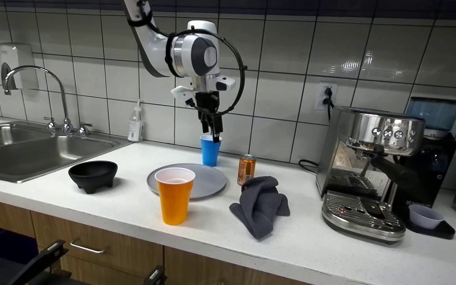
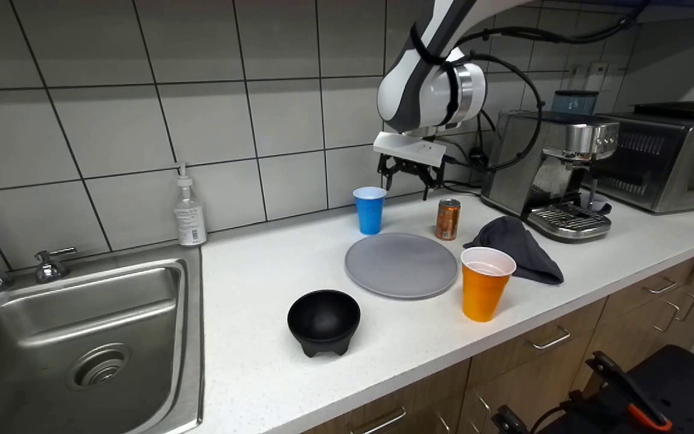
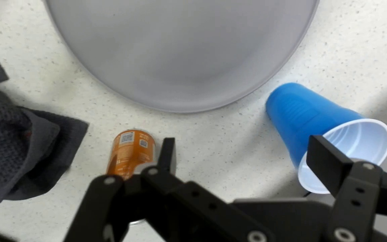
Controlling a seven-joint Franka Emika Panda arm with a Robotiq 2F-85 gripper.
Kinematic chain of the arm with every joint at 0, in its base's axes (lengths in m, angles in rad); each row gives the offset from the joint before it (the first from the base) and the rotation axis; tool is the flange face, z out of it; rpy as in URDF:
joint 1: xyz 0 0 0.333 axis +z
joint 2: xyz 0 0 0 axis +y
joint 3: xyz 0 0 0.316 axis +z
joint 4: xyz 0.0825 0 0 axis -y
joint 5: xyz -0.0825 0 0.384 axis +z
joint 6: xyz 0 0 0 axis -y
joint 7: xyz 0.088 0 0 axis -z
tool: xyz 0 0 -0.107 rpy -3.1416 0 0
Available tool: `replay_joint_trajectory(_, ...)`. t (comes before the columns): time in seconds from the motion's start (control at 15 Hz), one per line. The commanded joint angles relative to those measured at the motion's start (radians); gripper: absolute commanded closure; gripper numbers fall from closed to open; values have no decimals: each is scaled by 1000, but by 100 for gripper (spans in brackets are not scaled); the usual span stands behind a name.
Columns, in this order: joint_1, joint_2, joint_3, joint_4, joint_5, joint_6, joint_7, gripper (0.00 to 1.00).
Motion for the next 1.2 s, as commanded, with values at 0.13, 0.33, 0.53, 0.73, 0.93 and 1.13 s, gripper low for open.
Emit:
replay_joint_trajectory(0.13, 38, 130, -25, 171, -32, -24, 154, 0)
replay_joint_trajectory(0.33, 46, 201, -36, 260, -31, -46, 200, 0)
replay_joint_trajectory(0.53, 51, 264, -45, 340, -29, -70, 231, 0)
replay_joint_trajectory(0.73, 47, 318, -41, 412, -23, -104, 242, 0)
replay_joint_trajectory(0.93, 36, 358, -27, 478, -14, -154, 245, 0)
replay_joint_trajectory(1.13, 28, 387, -19, 529, -11, -200, 243, 0)
